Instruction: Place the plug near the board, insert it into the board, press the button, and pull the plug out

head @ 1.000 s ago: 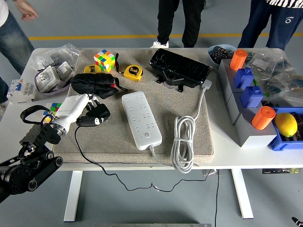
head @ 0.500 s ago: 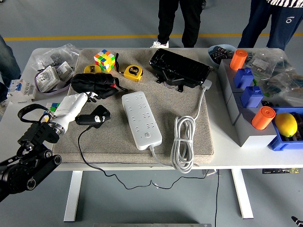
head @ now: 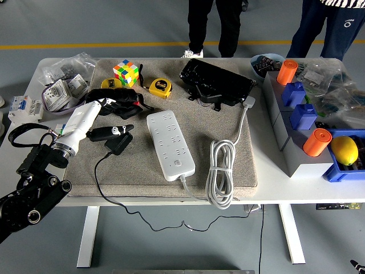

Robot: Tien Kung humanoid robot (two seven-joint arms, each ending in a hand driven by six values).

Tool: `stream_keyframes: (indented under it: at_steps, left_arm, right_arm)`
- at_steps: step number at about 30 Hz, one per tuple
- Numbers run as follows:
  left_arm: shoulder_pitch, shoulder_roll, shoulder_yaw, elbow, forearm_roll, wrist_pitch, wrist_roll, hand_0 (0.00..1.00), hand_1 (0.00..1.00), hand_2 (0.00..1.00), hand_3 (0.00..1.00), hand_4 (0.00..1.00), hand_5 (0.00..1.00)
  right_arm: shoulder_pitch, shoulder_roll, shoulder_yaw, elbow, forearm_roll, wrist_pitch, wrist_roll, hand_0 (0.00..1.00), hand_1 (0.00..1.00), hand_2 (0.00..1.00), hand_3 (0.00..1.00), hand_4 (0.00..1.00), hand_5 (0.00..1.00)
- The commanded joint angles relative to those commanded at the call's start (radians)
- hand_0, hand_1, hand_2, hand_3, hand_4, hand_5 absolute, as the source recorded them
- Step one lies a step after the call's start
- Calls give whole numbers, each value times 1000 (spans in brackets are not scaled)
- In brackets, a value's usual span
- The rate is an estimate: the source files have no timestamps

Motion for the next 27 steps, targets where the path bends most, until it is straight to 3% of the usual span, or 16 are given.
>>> stream_keyframes:
  at_steps: [10,11,16,17,22,23,27]
  left_arm:
    - [49,-32,-123,13,-116,-31,-33,746,800,821,787,998,720]
    - [53,-35,-133,13,-126,-34,-40,769,823,859,832,998,809]
    - [64,-39,-164,14,-179,-48,-77,769,823,859,832,998,809]
    - [67,-40,-169,16,-190,-59,-76,823,875,936,905,998,966]
    - [77,-45,-190,17,-197,-113,-49,823,875,936,905,998,966]
    - [80,-46,-193,17,-202,-119,-49,896,950,985,981,998,998]
    - [103,-48,-211,16,-227,-132,-68,896,950,985,981,998,998]
  right_arm:
    - [26,1,-49,-31,41,1,-4,600,611,598,550,948,370]
    - [29,2,-51,-33,44,1,-5,601,611,598,550,948,371]
    - [39,5,-58,-35,47,0,-9,601,611,598,550,948,371]
    - [41,5,-61,-35,48,0,-9,601,611,598,550,948,372]
    - [41,7,-72,-36,51,0,-10,601,611,598,550,948,372]
    - [41,8,-74,-36,53,0,-10,600,611,598,550,949,372]
    - [28,14,-100,-40,60,-1,-10,600,611,598,550,949,372]
